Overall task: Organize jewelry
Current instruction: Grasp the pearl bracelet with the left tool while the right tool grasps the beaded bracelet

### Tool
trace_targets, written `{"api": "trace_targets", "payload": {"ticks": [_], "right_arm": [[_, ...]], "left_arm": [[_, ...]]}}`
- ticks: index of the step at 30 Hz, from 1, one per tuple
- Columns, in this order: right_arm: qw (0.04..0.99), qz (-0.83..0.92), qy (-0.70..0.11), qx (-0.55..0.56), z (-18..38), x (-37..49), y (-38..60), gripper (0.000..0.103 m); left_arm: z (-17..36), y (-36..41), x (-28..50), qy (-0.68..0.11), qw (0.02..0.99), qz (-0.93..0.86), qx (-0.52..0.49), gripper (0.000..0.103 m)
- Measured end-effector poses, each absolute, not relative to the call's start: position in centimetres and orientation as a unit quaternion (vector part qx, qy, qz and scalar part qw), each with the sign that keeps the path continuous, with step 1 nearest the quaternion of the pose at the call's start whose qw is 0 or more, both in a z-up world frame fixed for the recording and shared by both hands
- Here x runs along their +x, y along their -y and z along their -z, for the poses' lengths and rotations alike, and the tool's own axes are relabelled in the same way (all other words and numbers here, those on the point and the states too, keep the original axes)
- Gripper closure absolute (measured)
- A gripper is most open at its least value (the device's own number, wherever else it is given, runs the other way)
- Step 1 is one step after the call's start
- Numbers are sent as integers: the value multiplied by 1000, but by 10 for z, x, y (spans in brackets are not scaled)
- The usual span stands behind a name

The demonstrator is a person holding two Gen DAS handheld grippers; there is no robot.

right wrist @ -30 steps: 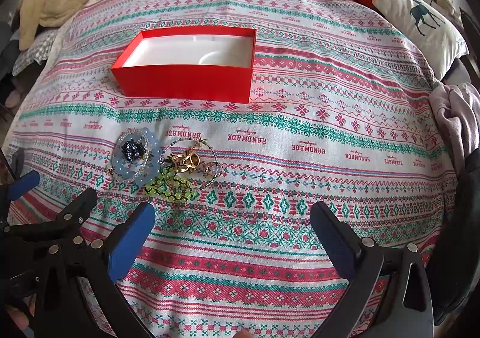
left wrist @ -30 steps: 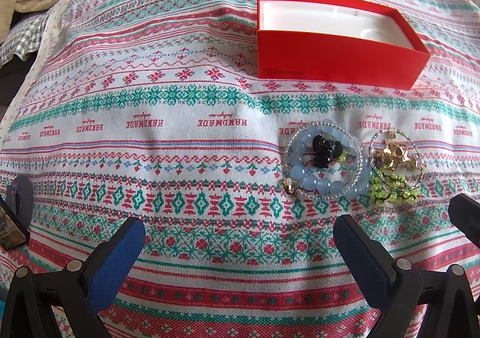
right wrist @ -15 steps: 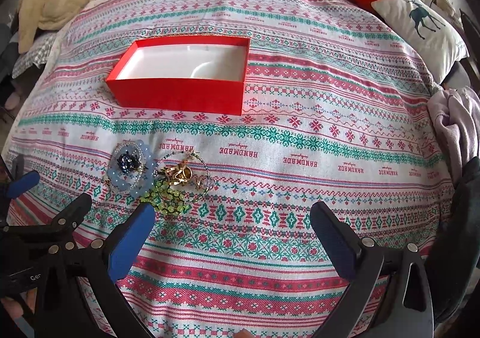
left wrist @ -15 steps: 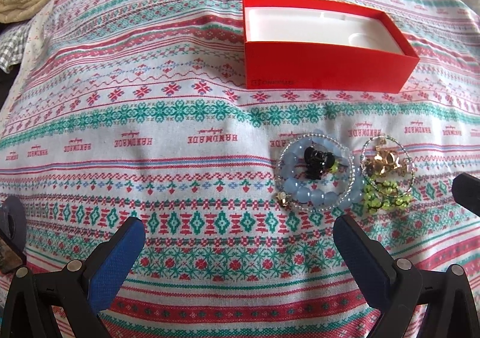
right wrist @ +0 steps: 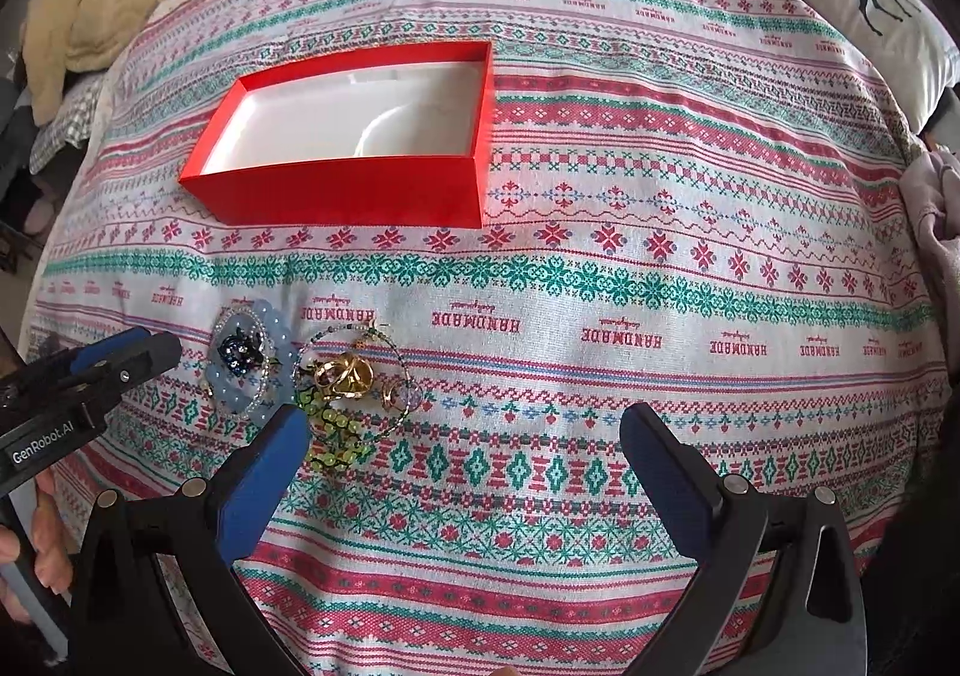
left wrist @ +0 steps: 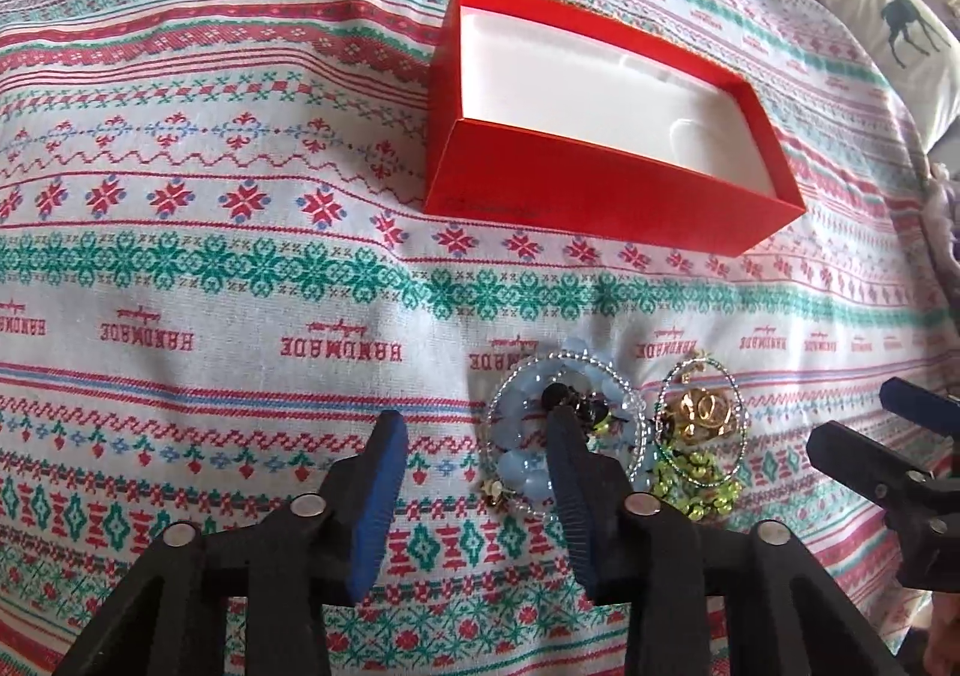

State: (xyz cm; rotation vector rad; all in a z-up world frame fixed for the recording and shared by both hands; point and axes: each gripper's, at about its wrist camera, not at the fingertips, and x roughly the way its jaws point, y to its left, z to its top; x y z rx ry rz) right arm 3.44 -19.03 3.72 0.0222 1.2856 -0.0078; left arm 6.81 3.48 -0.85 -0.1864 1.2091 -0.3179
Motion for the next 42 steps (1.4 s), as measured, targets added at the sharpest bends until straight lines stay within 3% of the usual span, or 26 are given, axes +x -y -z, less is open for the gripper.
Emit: {"api": "trace_targets", "payload": {"ticks": [3,10,18,28,32,33,34,35,36,38,42], "right_arm": [[796,-1,-605,25,-35,37,194,0],[791,-15,-610,51,-33,39,196,0],[788,-22,-613,58,-31,39,195,5],[789,-21,-610,75,-33,39,202,9],[785,-25,-612,92,-31,41,205,23],[782,-29,-614,97,-30,41,205,28],[780,-31,-617,101,-27,43,205,40],[777,-31,-620,103,-25,44,205,51],[775,-31,-623,102,-22,46,205,55],[772,-31,-627,101,-18,50,204,67],[766,-36,-633,109,-9,58,200,80]], "left_arm": [[15,-29,74,-572,800,157,-90,77],[27,-15,89,-579,797,149,-82,83],[32,0,101,-580,796,150,-87,103],[13,-2,90,-556,813,155,-77,103],[12,-11,92,-565,807,152,-79,103],[13,-13,93,-572,803,149,-80,90],[15,-16,94,-575,800,147,-83,82],[15,-19,95,-575,800,143,-90,67],[16,-21,95,-573,802,139,-95,62],[17,-28,94,-573,801,138,-102,62],[18,-35,94,-572,802,134,-109,62]]}}
